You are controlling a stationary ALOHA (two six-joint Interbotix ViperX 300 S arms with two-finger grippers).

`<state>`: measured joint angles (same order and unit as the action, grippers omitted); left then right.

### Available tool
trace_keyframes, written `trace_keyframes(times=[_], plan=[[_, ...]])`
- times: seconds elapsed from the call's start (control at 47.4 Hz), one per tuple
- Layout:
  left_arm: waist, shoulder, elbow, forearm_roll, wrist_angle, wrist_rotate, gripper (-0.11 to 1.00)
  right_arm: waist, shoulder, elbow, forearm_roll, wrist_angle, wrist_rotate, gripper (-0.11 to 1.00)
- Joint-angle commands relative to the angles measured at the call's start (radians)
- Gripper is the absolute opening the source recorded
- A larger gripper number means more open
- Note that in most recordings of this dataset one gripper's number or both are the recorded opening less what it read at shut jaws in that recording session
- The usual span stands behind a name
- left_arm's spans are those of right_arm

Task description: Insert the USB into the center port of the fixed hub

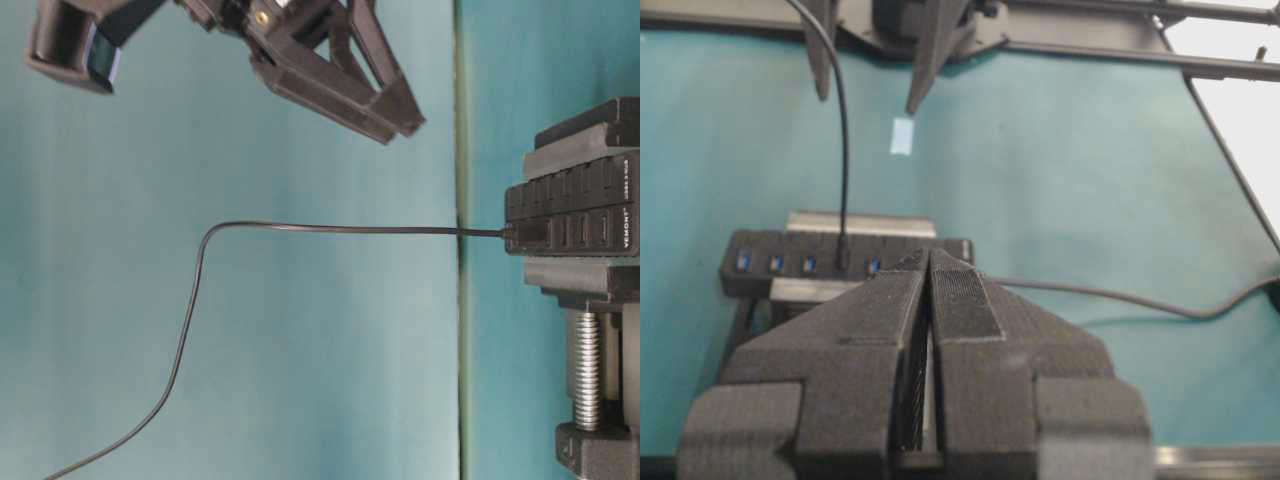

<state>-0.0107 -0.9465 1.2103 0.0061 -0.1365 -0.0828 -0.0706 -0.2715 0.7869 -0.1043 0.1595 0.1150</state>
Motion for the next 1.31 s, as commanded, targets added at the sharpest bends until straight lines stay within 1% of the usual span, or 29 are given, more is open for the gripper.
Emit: trace_keyframes(times=[0.0,1.287], plan=[[-0.002,0.005,-0.017,0.002,-0.005,-0.002,0.01,0.003,-0.040,0.006,0.002,-0.025,0.008,0.80],[0.000,0.003,-0.015,0.002,-0.005,-0.003,0.01,0.003,-0.407,0.230,0.002,-0.035,0.006,0.80]])
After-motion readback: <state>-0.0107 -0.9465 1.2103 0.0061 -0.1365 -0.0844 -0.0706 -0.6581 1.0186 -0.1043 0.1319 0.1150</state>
